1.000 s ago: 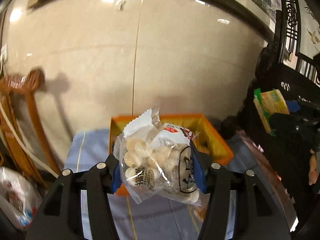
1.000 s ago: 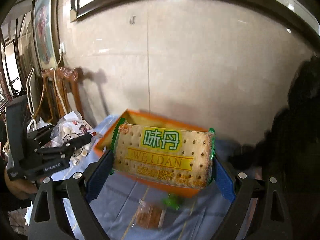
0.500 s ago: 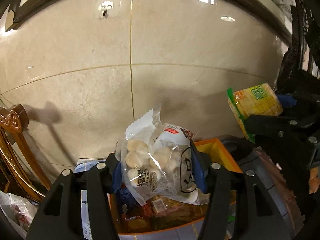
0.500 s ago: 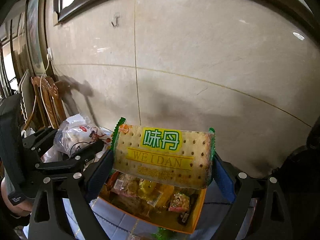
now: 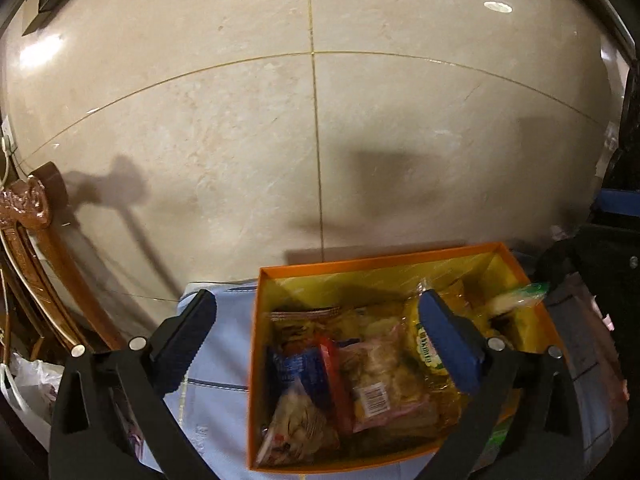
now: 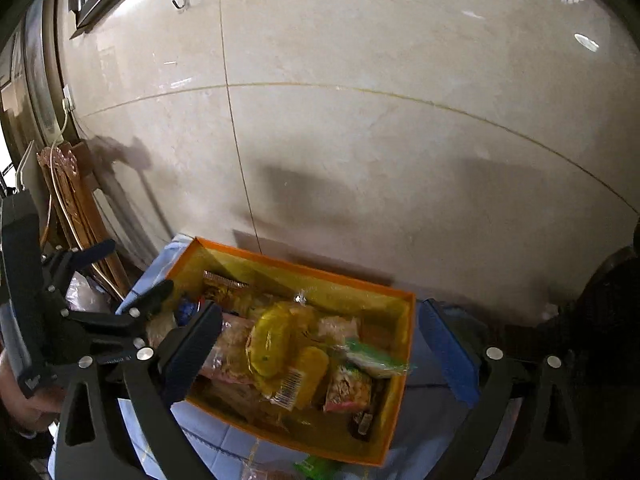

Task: Organize snacks
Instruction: 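Move both open tools back toward the last snacks on the cloth, then grasp the green bag with the right tool while the left tool grasps the round flatbread pack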

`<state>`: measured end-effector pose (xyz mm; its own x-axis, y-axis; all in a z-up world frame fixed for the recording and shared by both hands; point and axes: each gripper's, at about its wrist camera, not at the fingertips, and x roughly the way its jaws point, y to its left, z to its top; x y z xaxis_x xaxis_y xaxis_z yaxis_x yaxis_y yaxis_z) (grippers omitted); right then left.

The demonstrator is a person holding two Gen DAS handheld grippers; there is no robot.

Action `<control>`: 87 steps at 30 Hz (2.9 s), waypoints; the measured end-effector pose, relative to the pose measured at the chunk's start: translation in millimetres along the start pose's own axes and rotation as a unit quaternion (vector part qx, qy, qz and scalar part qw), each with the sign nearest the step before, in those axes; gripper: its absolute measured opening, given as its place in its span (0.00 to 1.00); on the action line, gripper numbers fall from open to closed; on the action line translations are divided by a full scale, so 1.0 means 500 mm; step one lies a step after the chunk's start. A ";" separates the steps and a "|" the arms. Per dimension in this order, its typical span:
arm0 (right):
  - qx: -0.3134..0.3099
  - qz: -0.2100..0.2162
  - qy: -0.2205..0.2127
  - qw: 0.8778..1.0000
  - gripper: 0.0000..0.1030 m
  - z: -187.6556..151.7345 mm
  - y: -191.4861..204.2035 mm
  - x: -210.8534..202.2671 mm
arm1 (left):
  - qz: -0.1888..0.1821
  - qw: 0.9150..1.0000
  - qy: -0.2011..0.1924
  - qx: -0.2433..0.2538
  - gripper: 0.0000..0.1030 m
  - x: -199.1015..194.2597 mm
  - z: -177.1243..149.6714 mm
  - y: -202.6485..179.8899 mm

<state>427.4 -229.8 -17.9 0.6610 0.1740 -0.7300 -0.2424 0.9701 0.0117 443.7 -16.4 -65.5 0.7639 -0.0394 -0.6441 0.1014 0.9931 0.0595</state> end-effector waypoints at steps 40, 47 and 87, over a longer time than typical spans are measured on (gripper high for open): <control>0.235 -0.037 0.118 0.964 0.96 -0.579 -0.114 -0.046 | -0.146 0.983 0.069 0.088 0.96 -0.147 -0.483 -0.227; 0.244 -0.065 0.084 0.964 0.96 -0.563 -0.134 -0.091 | -0.130 0.987 0.082 0.043 0.96 -0.092 -0.456 -0.333; 0.068 -0.065 0.179 0.979 0.95 -0.414 0.047 0.219 | -0.085 0.994 0.070 0.018 0.71 -0.011 -0.505 -0.259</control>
<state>347.1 -223.0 -239.0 0.3826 0.0003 -0.9239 -0.0593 0.9979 -0.0243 265.4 -117.0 -262.5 0.6375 -0.1888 -0.7470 0.2461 0.9686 -0.0348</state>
